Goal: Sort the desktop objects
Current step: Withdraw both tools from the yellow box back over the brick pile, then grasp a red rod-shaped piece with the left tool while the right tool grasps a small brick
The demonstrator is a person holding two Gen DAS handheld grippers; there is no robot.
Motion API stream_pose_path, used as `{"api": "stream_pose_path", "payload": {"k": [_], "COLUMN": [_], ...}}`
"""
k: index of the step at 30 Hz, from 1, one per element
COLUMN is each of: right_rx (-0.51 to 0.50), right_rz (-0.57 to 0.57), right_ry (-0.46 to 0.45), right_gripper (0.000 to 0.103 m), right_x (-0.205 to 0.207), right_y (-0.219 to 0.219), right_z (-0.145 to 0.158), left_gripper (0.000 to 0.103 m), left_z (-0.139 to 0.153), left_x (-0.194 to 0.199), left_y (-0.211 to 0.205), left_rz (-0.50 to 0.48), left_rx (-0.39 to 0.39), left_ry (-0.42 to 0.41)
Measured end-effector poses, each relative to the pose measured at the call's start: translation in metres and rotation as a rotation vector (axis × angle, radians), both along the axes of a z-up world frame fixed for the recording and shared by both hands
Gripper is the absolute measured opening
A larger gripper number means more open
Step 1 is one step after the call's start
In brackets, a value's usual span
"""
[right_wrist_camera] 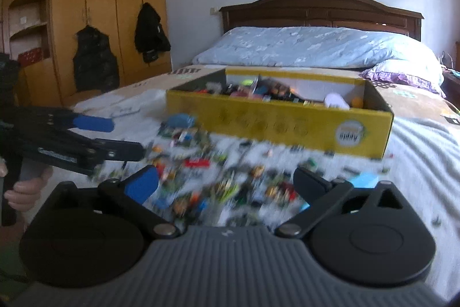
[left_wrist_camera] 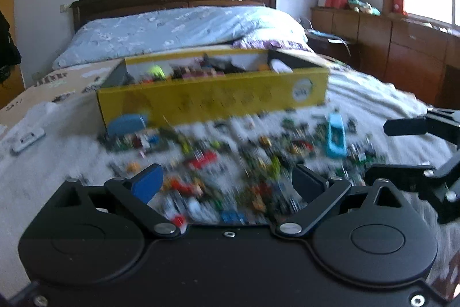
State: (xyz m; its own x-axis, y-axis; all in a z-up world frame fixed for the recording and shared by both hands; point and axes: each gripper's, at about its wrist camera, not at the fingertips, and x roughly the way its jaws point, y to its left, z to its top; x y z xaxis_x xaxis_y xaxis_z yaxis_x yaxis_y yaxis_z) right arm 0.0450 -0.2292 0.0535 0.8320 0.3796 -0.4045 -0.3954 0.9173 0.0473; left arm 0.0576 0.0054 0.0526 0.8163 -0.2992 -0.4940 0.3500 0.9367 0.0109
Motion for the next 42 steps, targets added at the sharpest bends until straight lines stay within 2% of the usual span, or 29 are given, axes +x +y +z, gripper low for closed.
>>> {"api": "stream_pose_path", "payload": {"k": [4,10,16,25,28,33,36,40,42], "right_rx": [-0.047,-0.007,0.029,0.020,0.015,0.008,0.016,0.013,0.016], "right_rz": [-0.013,-0.080,-0.099,-0.094,-0.089,-0.085,-0.084,-0.091,-0.096], "right_ry": [-0.013,0.015,0.063,0.070,0.068,0.060,0.061,0.053,0.050], "right_gripper": [0.103,0.103,0.103,0.103,0.103,0.103,0.103,0.103,0.103], "right_x": [-0.031,-0.054,-0.057,-0.060,-0.062,-0.066,-0.068,-0.073,-0.074], "right_y": [0.009,0.002,-0.004,-0.002,0.000,0.001,-0.001,-0.003,-0.005], "right_z": [-0.024,-0.053,-0.073,-0.084,-0.087,-0.089,-0.089,-0.090,-0.089], "left_gripper": [0.096,0.096,0.095,0.096,0.093,0.083,0.074,0.048,0.041], "left_z": [-0.026,-0.048,-0.064,-0.065,-0.063,-0.056,-0.056,-0.060,-0.061], "left_x": [-0.013,-0.015,-0.017,-0.012,-0.012,-0.022,-0.026,-0.030,-0.034], "left_y": [-0.014,-0.034,-0.034,-0.010,-0.003,-0.003,-0.012,-0.015,-0.013], "left_rz": [0.000,-0.017,0.079,0.179,0.209,0.141,0.042,-0.002,-0.023], "left_rx": [0.017,0.115,0.243,0.251,0.193,0.038,0.045,0.051,0.030], "left_ry": [0.011,0.007,-0.071,-0.094,-0.068,-0.036,-0.040,-0.002,0.018]}}
